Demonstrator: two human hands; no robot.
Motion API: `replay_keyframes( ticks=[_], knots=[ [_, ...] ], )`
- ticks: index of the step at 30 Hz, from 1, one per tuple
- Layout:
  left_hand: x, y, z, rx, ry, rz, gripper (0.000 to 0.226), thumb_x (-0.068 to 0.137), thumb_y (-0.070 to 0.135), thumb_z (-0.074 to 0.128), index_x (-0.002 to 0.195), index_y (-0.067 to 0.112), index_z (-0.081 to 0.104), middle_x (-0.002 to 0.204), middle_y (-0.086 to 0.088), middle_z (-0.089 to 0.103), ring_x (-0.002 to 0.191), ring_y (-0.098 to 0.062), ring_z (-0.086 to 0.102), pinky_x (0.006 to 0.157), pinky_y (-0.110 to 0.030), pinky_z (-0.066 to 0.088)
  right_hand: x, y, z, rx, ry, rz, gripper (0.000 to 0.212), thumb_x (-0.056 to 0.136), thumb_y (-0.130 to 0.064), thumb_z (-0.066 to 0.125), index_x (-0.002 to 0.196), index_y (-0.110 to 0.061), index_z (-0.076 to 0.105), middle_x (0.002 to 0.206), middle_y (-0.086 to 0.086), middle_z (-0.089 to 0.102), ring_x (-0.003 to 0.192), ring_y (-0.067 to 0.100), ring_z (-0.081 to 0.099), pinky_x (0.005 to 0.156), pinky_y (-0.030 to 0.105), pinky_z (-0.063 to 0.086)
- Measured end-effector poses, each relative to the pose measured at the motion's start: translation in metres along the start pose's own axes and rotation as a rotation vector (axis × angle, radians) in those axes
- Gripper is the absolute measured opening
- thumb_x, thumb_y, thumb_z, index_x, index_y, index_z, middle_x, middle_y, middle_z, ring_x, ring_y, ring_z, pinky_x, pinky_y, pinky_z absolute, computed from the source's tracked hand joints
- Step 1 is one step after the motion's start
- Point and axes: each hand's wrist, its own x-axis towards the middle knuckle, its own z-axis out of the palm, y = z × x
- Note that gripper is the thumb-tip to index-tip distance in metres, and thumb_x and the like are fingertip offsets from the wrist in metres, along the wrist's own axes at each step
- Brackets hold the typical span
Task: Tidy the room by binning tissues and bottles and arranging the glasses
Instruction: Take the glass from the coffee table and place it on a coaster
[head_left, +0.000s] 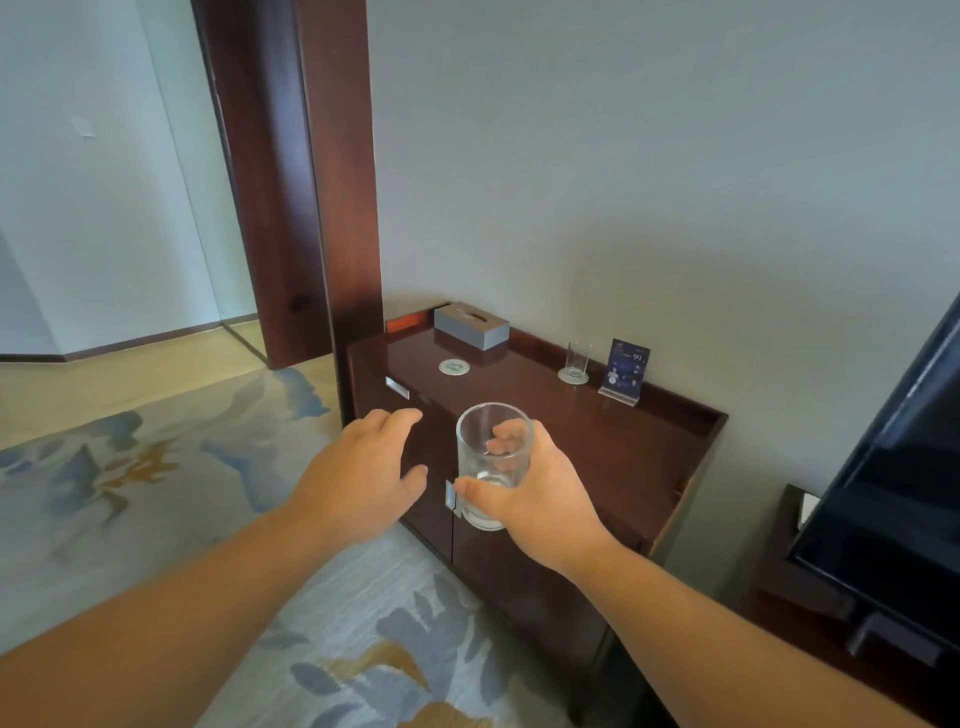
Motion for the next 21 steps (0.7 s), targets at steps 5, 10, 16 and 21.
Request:
replay_keyframes(
  ticks=[5,10,16,21],
  knots=[
    [0.054,-0.009,0.027,0.023,-0.04,0.008,0.059,0.094,0.039,0.051,0.146,0.026,0.028,0.143,0.001,0.042,0.13,-0.019,0.042,0.102,-0.035,0.043,0.057,0.025,-0.007,0.011,0.019,0.055,0.064,0.069,-0.047,0.082,0.119,-0.038,0.044,0.109,-0.025,0.054,0.1,0.007,0.059,0.079,0.013,0.048],
    [0.112,-0.031,0.05,0.016,-0.069,0.026,0.059,0.094,0.039,0.051,0.146,0.025,0.028,0.143,0.001,0.042,0.129,-0.019,0.043,0.101,-0.035,0.044,0.117,0.044,-0.002,0.0,0.033,0.098,0.065,0.071,-0.043,0.082,0.123,-0.033,0.044,0.106,-0.025,0.052,0.093,0.003,0.058,0.07,0.006,0.044],
    [0.2,-0.066,0.07,-0.006,-0.067,0.103,0.059,0.093,0.039,0.051,0.146,0.024,0.029,0.143,0.001,0.043,0.129,-0.018,0.044,0.101,-0.034,0.045,0.198,0.057,0.016,-0.006,0.076,0.143,0.064,0.071,-0.042,0.082,0.123,-0.032,0.045,0.113,-0.019,0.057,0.1,0.006,0.06,0.075,0.01,0.046],
    [0.281,-0.092,0.073,-0.016,-0.061,0.166,0.057,0.092,0.04,0.052,0.144,0.025,0.032,0.136,0.001,0.048,0.118,-0.018,0.05,0.093,-0.036,0.049,0.265,0.058,0.028,-0.028,0.15,0.179,0.068,0.071,-0.045,0.081,0.126,-0.033,0.043,0.118,-0.018,0.056,0.105,0.008,0.059,0.081,0.013,0.046]
  ],
)
